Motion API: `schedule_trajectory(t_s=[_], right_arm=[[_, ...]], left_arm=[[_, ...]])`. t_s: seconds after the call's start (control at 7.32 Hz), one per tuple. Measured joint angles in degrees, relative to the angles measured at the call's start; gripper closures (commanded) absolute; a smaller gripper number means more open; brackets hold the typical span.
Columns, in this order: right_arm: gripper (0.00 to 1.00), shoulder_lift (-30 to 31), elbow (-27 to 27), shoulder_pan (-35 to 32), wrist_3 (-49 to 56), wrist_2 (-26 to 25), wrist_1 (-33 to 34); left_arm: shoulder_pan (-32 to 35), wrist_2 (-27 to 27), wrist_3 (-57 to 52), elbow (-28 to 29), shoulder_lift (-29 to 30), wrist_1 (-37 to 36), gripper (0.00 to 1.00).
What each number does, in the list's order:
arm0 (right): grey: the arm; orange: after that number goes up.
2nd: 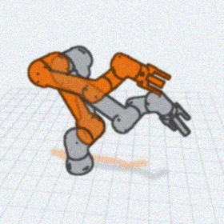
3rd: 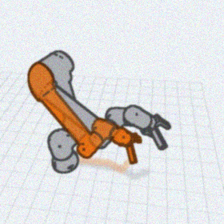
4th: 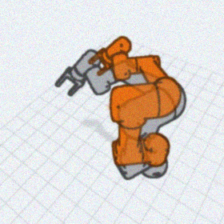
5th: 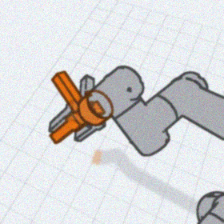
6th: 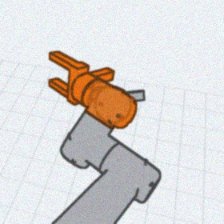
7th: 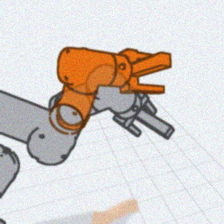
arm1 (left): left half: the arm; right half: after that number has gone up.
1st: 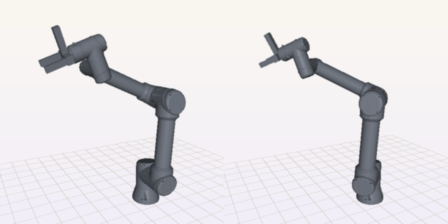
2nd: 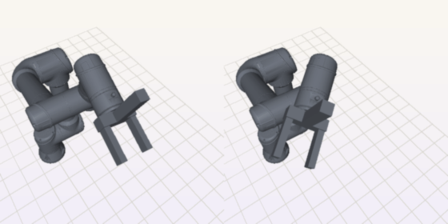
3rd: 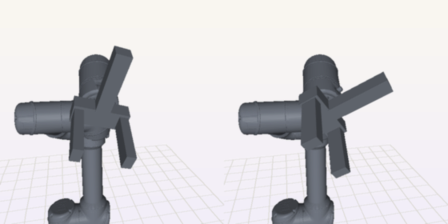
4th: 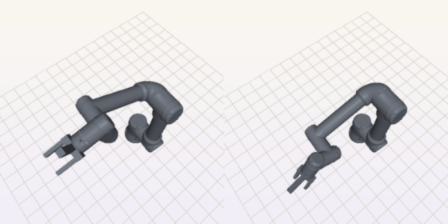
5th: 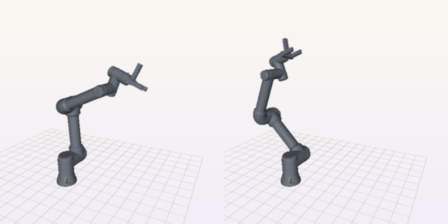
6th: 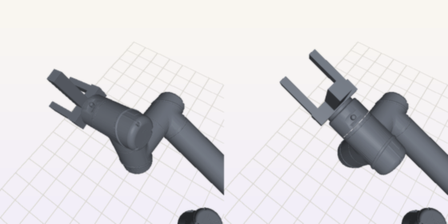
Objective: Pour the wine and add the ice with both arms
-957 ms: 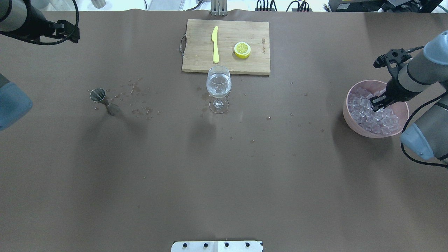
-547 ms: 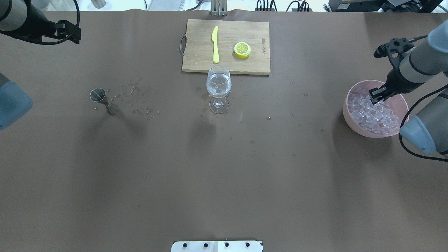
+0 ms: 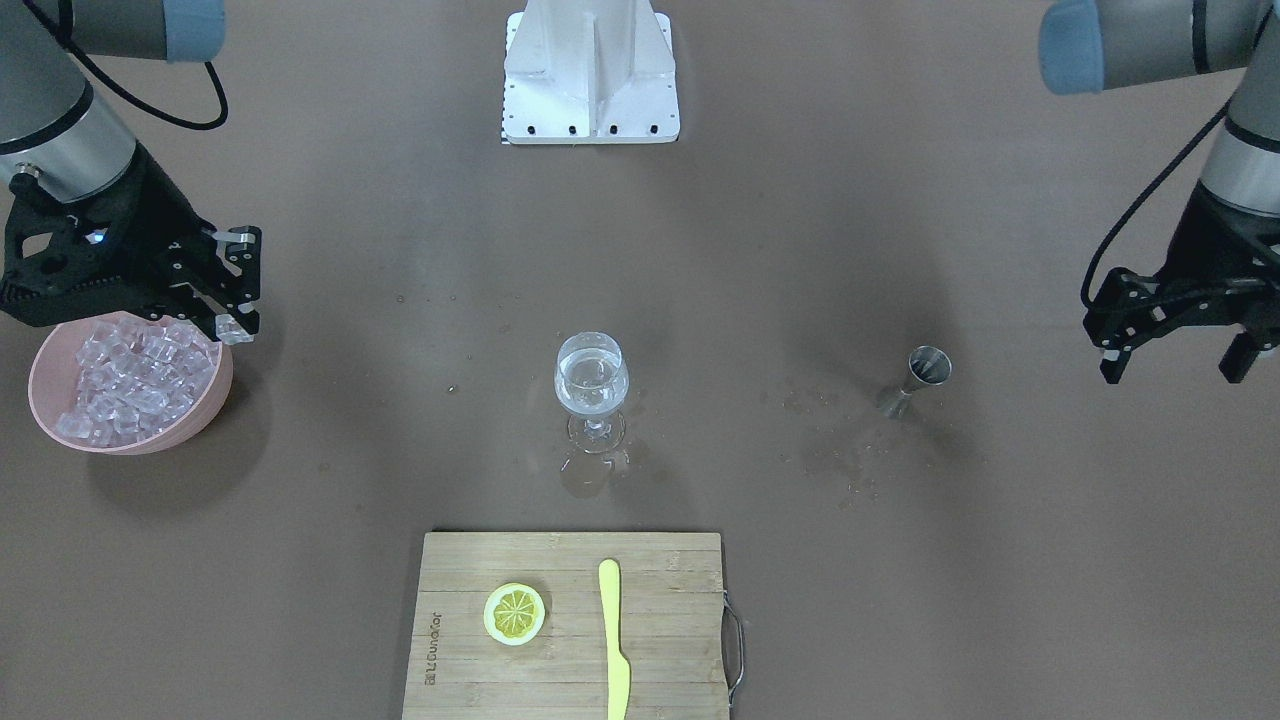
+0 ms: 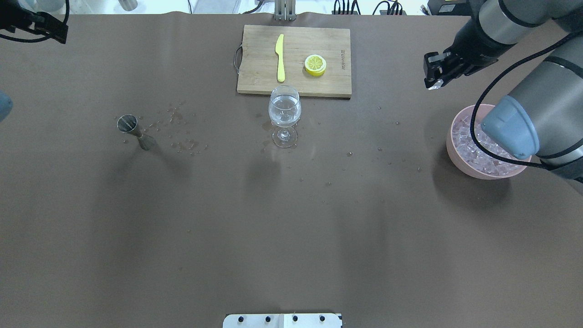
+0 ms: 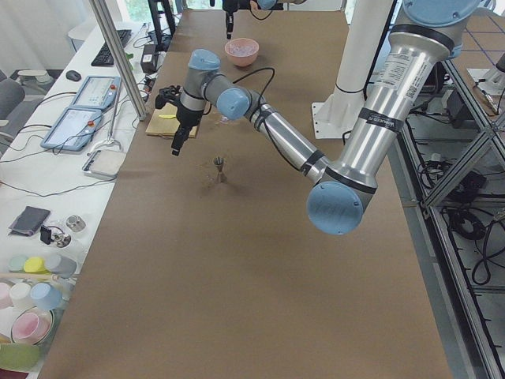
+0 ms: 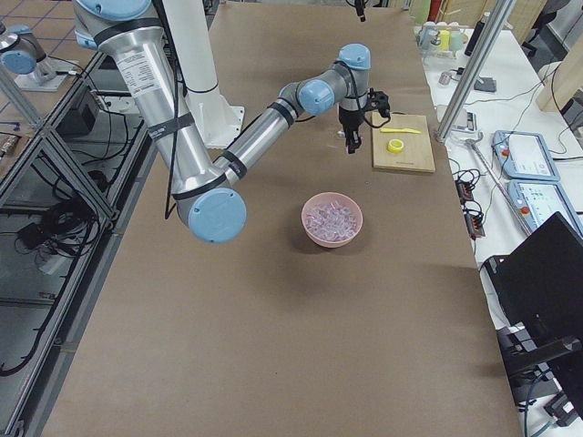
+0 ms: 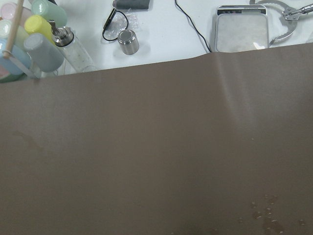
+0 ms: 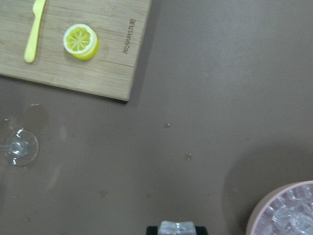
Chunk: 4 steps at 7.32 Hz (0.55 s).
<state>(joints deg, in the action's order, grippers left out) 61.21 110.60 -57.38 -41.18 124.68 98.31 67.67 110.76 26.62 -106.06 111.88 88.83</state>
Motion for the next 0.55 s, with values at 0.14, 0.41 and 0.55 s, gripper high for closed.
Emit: schedule_trajectory(t_s=[0.14, 0.41, 0.55], right_arm=[[1.0, -1.1, -1.5, 1.6, -6.3, -0.1, -5.5], [1.0, -4.7, -8.0, 4.7, -19.2, -0.6, -18.6], [1.0, -8.2, -11.3, 5.8, -25.4, -1.1, -22.6]], left_arm=[[1.5, 0.7, -6.6, 2.5, -0.1, -1.2, 0.02], [3.7, 1.2, -14.1, 6.9, -0.1, -3.8, 0.02], [5.0, 1.3, -17.8, 9.0, -0.1, -4.0, 0.02]])
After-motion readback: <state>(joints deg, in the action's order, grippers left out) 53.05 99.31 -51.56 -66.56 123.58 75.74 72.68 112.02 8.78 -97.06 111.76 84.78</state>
